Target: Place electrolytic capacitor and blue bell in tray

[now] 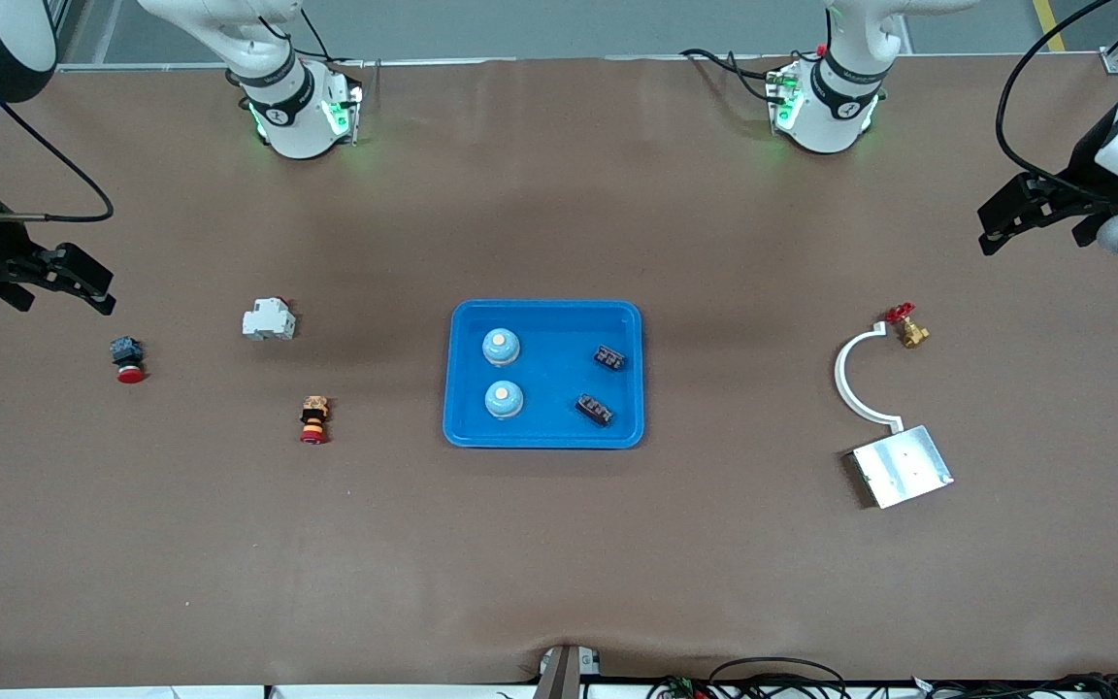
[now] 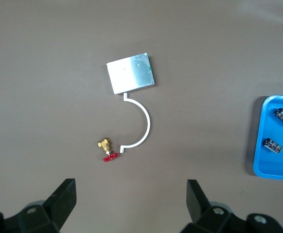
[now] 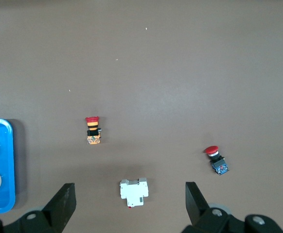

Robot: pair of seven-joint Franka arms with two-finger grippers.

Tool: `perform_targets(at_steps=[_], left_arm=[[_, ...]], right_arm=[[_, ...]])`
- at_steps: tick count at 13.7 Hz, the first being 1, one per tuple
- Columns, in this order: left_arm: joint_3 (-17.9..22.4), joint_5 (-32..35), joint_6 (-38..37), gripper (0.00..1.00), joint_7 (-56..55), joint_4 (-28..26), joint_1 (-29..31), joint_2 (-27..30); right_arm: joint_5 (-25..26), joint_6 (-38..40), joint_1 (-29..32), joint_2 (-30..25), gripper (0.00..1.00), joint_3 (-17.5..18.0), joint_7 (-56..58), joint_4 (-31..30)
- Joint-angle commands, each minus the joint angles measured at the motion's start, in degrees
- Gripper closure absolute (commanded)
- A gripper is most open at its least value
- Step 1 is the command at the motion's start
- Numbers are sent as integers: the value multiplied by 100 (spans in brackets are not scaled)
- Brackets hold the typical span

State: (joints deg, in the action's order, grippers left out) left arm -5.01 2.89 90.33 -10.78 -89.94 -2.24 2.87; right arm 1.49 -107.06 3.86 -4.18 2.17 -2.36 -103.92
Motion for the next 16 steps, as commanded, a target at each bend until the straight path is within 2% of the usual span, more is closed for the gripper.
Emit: perform_targets(at_steps=[1,16], left_arm=[[-9,-139,-130,0,67,134,22,-41],[0,-139,-130,0,67,240,22,-49]], right_arm=[[-8,237,63,-13,0,46,-474,29],[-8,133,1,13,0,64,-511,-50]])
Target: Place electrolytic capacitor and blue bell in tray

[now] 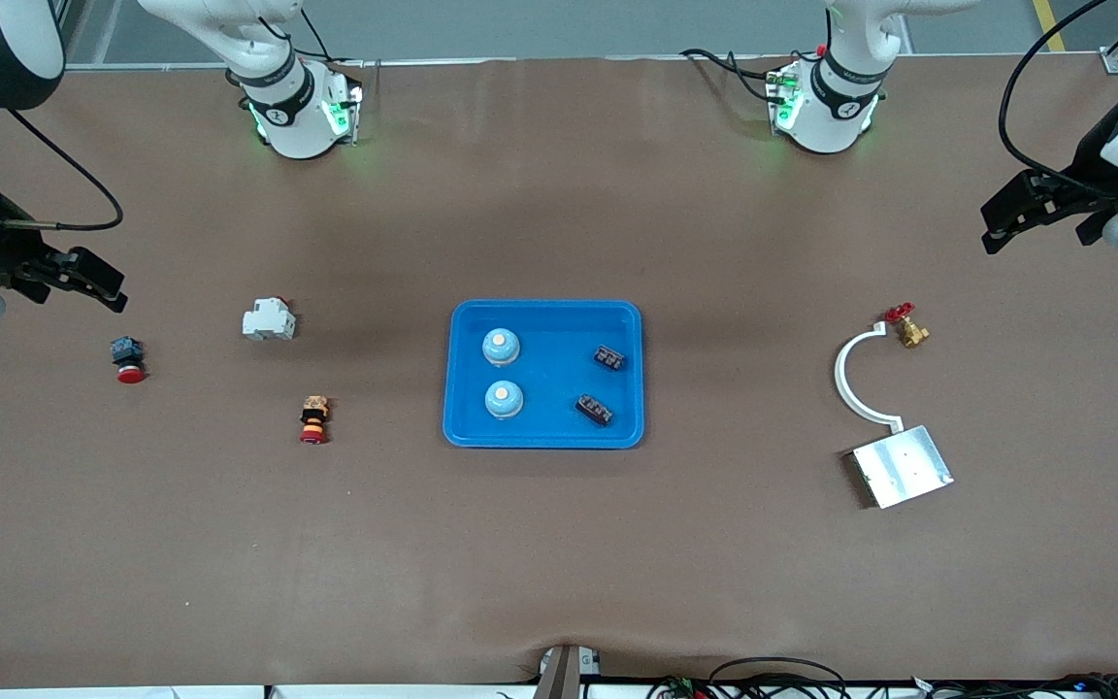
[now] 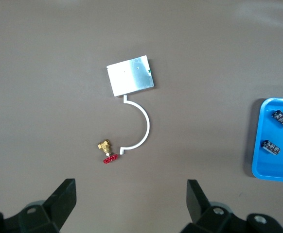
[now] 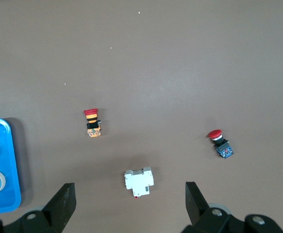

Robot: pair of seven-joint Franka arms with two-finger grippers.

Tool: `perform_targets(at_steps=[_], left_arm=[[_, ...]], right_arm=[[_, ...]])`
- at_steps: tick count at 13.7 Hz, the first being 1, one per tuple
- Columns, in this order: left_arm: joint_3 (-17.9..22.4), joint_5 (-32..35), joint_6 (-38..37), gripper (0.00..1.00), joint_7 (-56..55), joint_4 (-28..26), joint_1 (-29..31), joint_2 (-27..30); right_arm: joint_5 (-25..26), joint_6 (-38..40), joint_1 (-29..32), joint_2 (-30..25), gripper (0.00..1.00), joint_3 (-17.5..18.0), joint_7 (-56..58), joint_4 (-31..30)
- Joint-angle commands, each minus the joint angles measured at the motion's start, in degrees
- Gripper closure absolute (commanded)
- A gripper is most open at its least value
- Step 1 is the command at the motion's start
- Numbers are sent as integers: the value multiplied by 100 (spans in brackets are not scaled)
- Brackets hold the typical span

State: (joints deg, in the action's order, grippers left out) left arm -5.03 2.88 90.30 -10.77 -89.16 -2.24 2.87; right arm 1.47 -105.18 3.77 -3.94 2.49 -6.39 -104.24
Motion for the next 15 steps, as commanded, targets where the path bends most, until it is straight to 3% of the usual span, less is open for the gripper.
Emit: perform_targets(at_steps=[1,15], left_arm=[[-7,-139,-126,0,67,171,31,-49],[-16,-130,-135,0,-12,127,-22,-58]], right_arm=[[-6,-47,10,-10,0,32,-108,-17],[-6,-178,10,69,0,32,-108,-26]])
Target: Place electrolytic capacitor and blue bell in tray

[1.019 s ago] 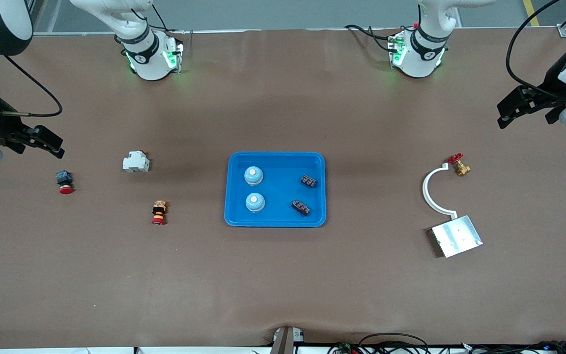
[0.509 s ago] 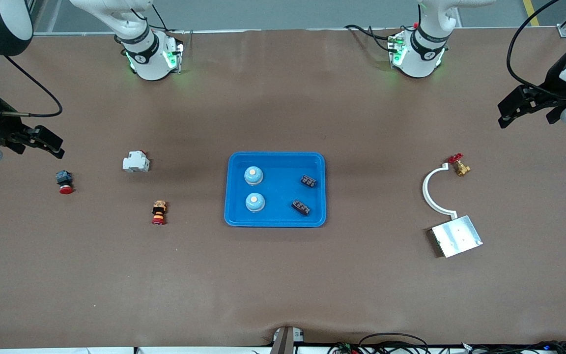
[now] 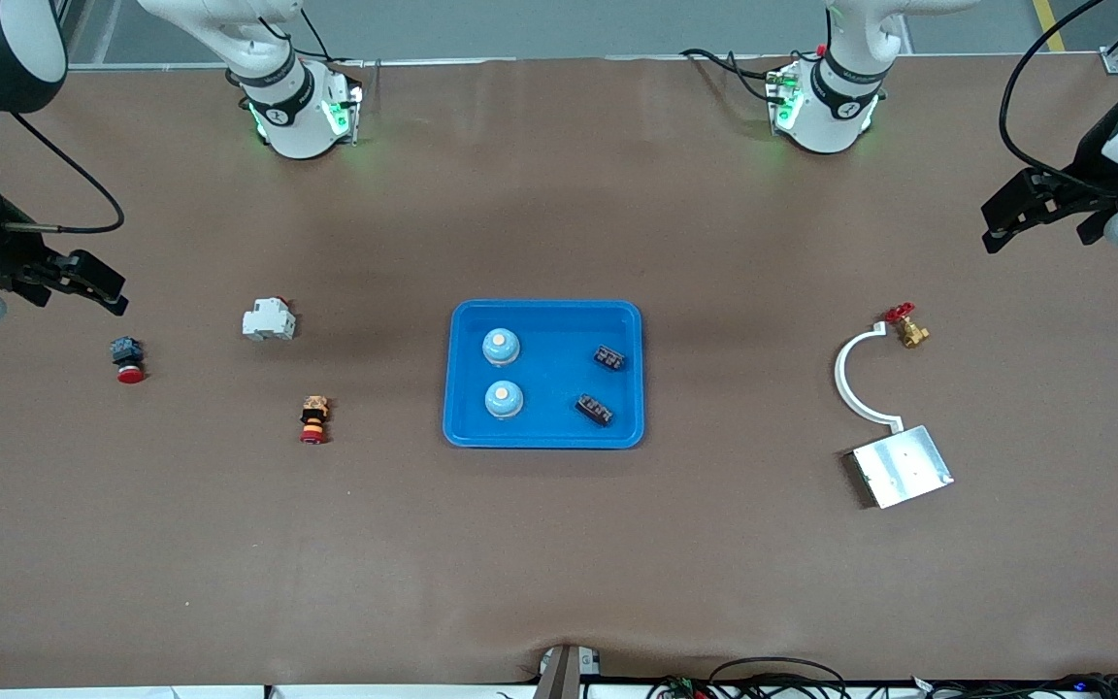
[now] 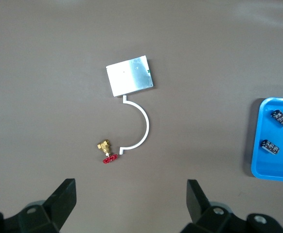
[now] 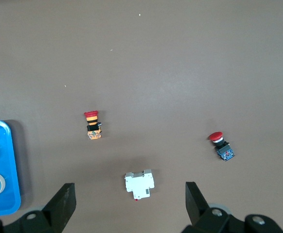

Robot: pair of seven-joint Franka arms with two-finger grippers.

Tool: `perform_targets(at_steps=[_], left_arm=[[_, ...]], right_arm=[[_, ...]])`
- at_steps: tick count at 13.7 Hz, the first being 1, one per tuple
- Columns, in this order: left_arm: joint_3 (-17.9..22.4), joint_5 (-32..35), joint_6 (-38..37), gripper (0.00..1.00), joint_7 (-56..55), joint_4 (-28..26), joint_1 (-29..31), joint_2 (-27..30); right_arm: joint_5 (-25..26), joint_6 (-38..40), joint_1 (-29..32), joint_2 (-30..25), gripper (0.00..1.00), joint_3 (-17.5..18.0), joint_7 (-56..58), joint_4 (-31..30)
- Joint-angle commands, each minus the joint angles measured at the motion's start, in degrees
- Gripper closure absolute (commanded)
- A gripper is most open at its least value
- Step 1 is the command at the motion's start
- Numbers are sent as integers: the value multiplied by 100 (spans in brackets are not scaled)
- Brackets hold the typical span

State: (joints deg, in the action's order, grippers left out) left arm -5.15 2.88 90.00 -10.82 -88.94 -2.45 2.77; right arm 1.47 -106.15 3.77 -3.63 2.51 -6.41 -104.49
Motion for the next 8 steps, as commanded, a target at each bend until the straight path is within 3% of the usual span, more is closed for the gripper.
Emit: perform_targets(at_steps=[1,8], left_arm=[[-13,-130,-106,0,1,96,7,-39],[-13,-121,-176,0,10,131,7,-22]], right_arm=[[-6,-107,10,46,0,31,-106,-1],[-6,-143,10,73,0,31,-106,-1]])
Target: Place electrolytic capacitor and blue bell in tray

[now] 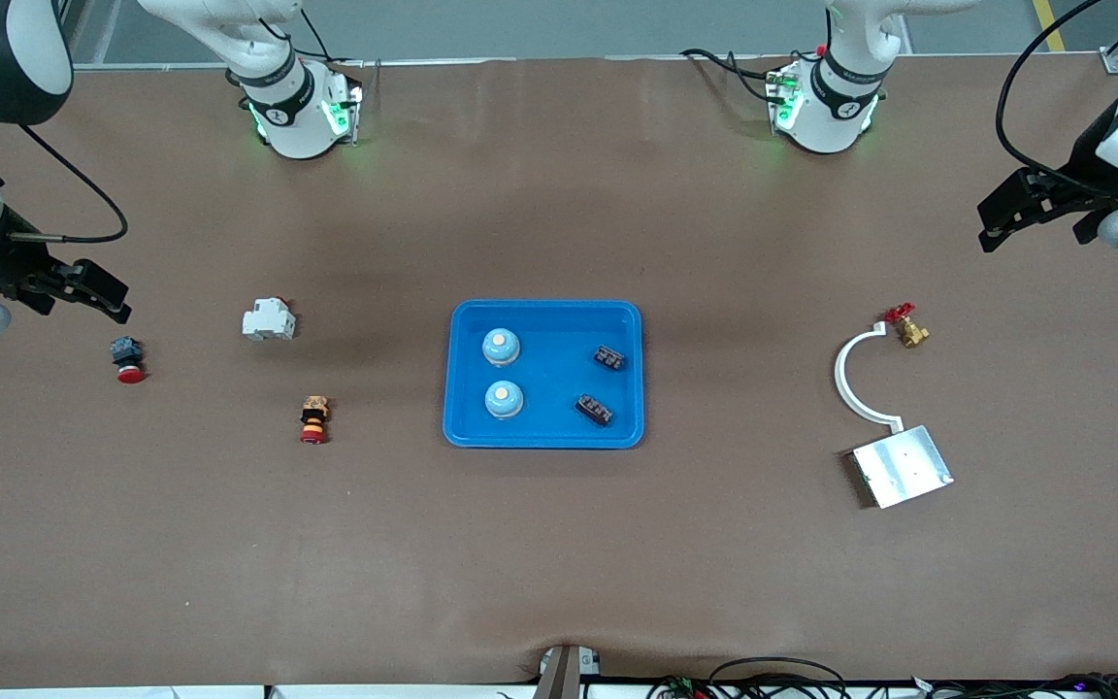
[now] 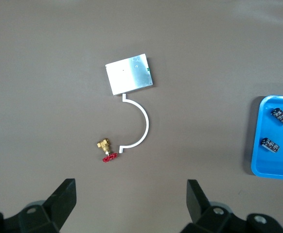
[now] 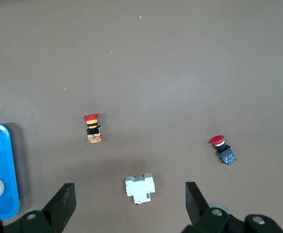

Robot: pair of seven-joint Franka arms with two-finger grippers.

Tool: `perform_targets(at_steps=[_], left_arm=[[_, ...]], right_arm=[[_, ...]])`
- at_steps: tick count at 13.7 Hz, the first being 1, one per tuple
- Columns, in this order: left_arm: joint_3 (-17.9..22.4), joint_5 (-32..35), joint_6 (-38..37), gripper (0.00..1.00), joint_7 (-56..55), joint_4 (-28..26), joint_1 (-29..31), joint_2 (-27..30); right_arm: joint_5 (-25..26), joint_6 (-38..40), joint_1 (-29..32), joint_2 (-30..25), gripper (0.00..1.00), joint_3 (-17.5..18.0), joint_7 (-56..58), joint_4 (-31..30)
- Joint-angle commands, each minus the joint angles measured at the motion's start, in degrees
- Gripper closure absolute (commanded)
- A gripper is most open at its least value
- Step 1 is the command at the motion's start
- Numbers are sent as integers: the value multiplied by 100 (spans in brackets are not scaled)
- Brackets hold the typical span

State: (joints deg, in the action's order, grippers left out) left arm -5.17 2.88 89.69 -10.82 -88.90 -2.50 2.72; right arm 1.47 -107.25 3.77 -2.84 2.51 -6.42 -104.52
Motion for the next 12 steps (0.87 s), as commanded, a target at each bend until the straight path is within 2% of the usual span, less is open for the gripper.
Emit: perform_targets(at_steps=[1,12], left_arm=[[-10,-121,-145,0,27,128,13,-17],[-19,-51,-224,0,1,136,-13,-26]], right_arm=[[-6,-67,10,3,0,30,-105,2],[-6,-94,10,3,0,30,-105,2]])
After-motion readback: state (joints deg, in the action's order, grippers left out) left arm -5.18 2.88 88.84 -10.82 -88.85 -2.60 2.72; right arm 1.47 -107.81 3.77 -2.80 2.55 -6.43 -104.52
